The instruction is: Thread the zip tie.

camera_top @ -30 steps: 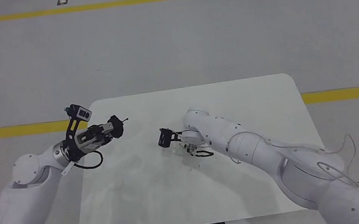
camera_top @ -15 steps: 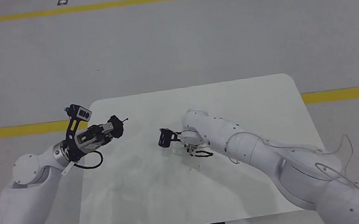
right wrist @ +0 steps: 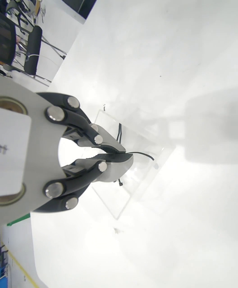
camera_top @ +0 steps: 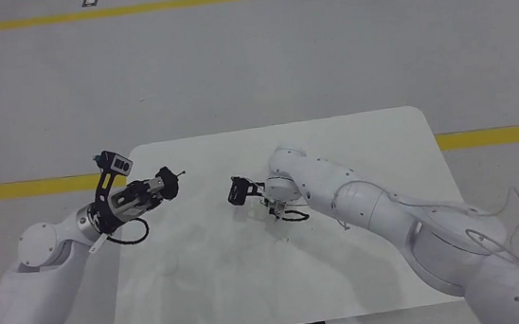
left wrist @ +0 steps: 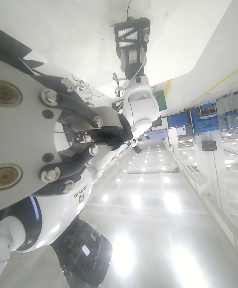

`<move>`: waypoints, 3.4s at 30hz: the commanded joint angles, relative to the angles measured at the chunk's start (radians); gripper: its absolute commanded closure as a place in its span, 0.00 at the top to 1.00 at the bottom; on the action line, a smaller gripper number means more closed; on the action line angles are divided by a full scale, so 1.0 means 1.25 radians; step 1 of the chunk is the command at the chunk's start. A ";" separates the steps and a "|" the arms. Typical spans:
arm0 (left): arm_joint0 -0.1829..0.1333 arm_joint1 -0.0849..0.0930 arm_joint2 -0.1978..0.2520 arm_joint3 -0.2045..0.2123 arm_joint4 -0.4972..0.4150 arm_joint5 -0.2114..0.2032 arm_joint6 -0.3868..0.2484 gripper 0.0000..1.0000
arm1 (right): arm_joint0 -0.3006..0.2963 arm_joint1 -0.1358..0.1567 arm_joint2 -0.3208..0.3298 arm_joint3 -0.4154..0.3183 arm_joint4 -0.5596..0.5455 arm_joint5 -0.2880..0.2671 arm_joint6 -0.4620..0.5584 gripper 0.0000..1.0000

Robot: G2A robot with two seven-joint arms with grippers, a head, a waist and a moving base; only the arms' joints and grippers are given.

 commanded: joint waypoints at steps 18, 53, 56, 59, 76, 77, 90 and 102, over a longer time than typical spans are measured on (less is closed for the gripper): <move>0.000 0.000 0.000 0.000 0.000 0.000 0.000 0.00 | 0.029 0.201 0.075 -0.163 0.267 0.000 -0.114 0.00; 0.025 -0.048 0.058 -0.007 0.076 0.000 0.206 0.00 | -0.282 0.291 0.375 -0.437 0.443 0.111 -0.847 0.00; 0.014 -0.061 0.070 0.003 0.104 0.000 0.264 0.00 | -0.303 0.286 0.380 -0.452 0.456 0.116 -0.836 0.00; 0.011 -0.067 0.079 -0.003 0.117 0.000 0.278 0.00 | -0.310 0.282 0.382 -0.456 0.460 0.115 -0.818 0.00; -0.004 -0.091 0.147 -0.024 0.061 0.015 0.338 0.00 | -0.344 0.240 0.347 -0.450 0.358 0.000 -0.980 0.00; -0.007 -0.094 0.153 -0.022 0.052 0.015 0.340 0.00 | -0.345 0.235 0.344 -0.447 0.352 0.000 -0.990 0.00; -0.023 -0.103 0.176 -0.013 0.043 0.013 0.323 0.00 | -0.354 0.214 0.330 -0.430 0.303 0.007 -1.033 0.00; -0.023 -0.103 0.176 -0.013 0.043 0.013 0.323 0.00 | -0.384 0.192 0.356 -0.435 0.181 0.035 -1.066 0.00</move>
